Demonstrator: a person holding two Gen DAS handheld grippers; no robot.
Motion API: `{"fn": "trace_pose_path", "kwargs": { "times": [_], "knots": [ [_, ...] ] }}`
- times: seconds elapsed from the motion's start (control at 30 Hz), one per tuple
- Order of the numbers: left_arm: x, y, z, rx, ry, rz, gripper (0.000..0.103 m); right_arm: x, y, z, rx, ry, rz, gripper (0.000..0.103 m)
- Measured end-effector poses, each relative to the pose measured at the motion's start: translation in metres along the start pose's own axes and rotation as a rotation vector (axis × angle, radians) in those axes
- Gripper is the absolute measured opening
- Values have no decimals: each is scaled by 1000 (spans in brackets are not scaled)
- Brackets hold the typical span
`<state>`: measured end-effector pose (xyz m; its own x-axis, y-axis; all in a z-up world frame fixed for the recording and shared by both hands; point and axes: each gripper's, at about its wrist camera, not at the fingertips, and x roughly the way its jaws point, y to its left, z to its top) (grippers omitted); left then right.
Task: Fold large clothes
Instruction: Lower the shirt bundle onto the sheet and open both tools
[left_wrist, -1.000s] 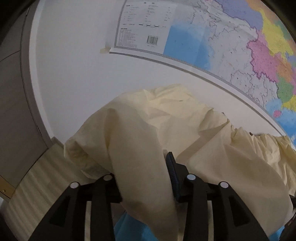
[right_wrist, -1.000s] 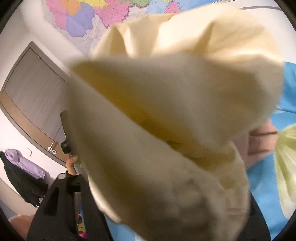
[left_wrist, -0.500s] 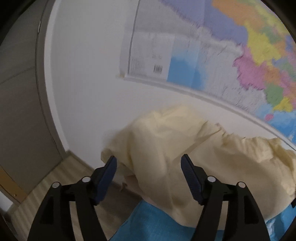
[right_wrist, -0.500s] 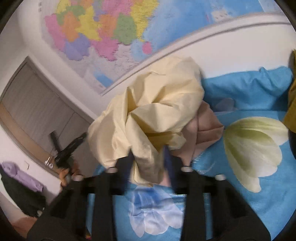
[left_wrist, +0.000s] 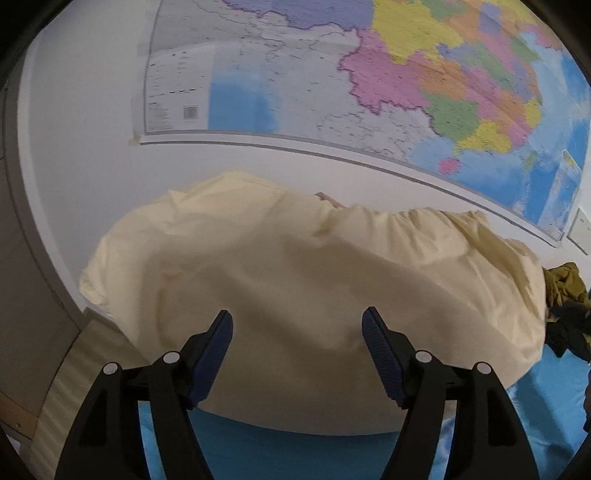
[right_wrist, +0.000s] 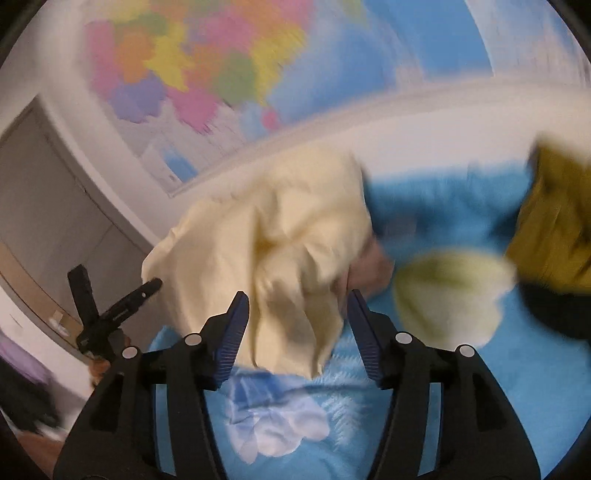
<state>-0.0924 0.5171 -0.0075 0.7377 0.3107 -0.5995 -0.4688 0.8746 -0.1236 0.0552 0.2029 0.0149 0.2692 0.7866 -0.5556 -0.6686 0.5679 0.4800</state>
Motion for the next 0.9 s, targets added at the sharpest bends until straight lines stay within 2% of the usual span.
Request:
{"fn": "trace_pose_path", "kwargs": {
  "times": [0.07, 0.13, 0.2, 0.27, 0.33, 0.37, 0.47, 0.7, 0.9],
  "knots": [
    [1, -7, -2, 4, 7, -17, 70, -4, 22, 2, -101, -32, 10, 57],
    [5, -16, -3, 18, 19, -24, 72, 5, 44, 1, -202, -25, 4, 56],
    [7, -23, -5, 36, 16, 8, 74, 21, 54, -4, -250, -6, -14, 54],
    [11, -30, -7, 57, 14, 31, 78, 43, 56, -8, -266, 37, 0, 46],
    [14, -34, -7, 69, 15, 48, 78, 64, 56, -8, -278, 71, -24, 45],
    [15, -35, -7, 71, 17, 53, 78, 70, 51, -7, -263, 87, -33, 39],
    [18, -38, -6, 73, 24, 67, 78, 89, 40, -2, -215, 123, -32, 37],
    [16, -42, -5, 60, 31, 87, 80, 85, 41, -5, -221, 114, -46, 40],
    [9, -48, -8, 59, 33, 83, 82, 62, 54, -7, -270, 47, -43, 44]
  ]
}}
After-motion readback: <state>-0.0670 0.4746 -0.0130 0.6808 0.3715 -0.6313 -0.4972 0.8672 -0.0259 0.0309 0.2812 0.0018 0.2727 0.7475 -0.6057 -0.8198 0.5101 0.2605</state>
